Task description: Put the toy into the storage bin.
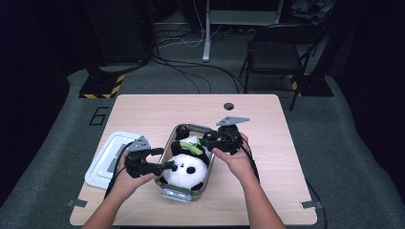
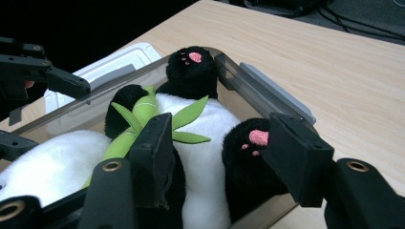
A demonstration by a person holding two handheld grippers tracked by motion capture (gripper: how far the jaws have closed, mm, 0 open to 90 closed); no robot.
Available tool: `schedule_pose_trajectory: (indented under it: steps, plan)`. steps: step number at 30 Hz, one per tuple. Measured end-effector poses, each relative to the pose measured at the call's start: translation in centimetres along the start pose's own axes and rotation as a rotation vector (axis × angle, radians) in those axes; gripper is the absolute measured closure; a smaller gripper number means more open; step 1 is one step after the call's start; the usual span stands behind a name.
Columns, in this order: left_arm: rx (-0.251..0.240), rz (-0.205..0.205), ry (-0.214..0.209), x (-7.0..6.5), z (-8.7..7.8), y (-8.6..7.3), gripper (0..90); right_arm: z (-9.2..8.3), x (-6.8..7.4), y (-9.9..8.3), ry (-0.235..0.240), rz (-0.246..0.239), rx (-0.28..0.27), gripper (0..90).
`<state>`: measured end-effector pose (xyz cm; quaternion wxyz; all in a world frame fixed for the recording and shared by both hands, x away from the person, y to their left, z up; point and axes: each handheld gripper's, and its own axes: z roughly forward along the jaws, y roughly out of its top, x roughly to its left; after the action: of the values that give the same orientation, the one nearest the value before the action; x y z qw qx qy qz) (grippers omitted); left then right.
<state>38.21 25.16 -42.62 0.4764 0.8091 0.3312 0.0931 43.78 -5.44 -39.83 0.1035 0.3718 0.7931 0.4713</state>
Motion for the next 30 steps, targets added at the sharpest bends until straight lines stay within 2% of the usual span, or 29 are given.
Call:
schedule_pose_trajectory:
  steps: [8,12,30]
  plan:
    - [0.023,0.015,0.011,0.1,0.3,-0.3,26.6,1.1,0.1,-0.4,-0.021,-0.020,0.058,41.8]
    - [0.022,0.009,0.010,0.2,0.4,-0.4,26.5,1.2,0.1,-0.5,-0.019,-0.004,0.057,41.8]
    - [0.026,-0.005,0.008,0.4,0.4,-0.7,26.8,1.3,0.0,-0.7,-0.021,-0.007,0.058,42.6]
